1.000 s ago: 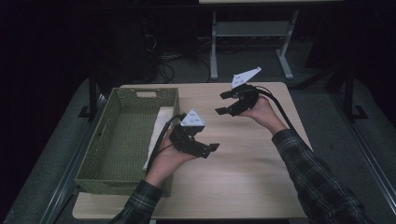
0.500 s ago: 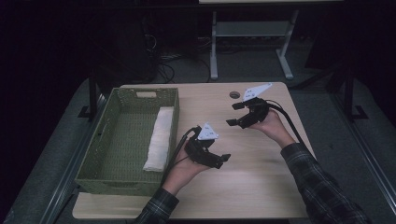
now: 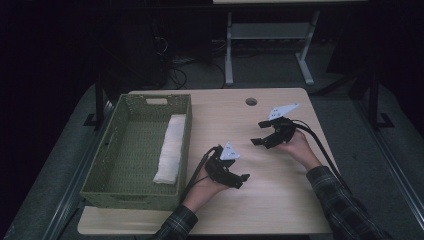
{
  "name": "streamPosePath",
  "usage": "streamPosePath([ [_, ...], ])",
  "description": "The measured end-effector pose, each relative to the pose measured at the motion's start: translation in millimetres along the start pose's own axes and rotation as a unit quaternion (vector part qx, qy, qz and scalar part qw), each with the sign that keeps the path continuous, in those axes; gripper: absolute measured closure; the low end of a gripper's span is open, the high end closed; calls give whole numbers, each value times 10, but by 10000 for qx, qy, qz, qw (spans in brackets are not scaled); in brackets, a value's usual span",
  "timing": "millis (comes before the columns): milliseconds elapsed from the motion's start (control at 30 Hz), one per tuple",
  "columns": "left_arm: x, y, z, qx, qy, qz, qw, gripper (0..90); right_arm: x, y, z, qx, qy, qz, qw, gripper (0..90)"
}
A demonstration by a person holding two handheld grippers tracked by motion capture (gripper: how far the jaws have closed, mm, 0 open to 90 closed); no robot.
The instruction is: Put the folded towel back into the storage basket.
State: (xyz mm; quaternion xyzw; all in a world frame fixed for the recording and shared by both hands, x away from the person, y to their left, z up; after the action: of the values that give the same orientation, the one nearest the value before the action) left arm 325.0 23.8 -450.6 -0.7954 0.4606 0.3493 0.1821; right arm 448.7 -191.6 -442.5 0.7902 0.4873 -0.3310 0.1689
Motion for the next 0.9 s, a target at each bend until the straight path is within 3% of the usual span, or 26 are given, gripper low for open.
streamPosePath([
  [467,219,-9,215,115,-355,-131,9992,159,155,-28,371,286,-181,106,9994,149],
  [733,270,-38,278,52,-389,-158,9991,159,228,-14,508,346,-419,234,9982,141],
  [900,274,-42,297,41,-303,-189,9994,152,222,-18,530,306,-395,350,9981,141],
])
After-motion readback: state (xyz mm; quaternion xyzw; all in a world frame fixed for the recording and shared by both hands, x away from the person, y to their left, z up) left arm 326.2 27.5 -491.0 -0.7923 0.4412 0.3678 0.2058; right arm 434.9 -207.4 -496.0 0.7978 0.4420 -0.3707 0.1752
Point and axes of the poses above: each handheld gripper's, and its own axes: x roughly forward along the jaws, z roughly out of its underside, y roughly to its right, the point moved 2 cm from there along x, roughly forward along the jaws, and after that the axes turned 5 degrees about -y, right-handed, at the moved point
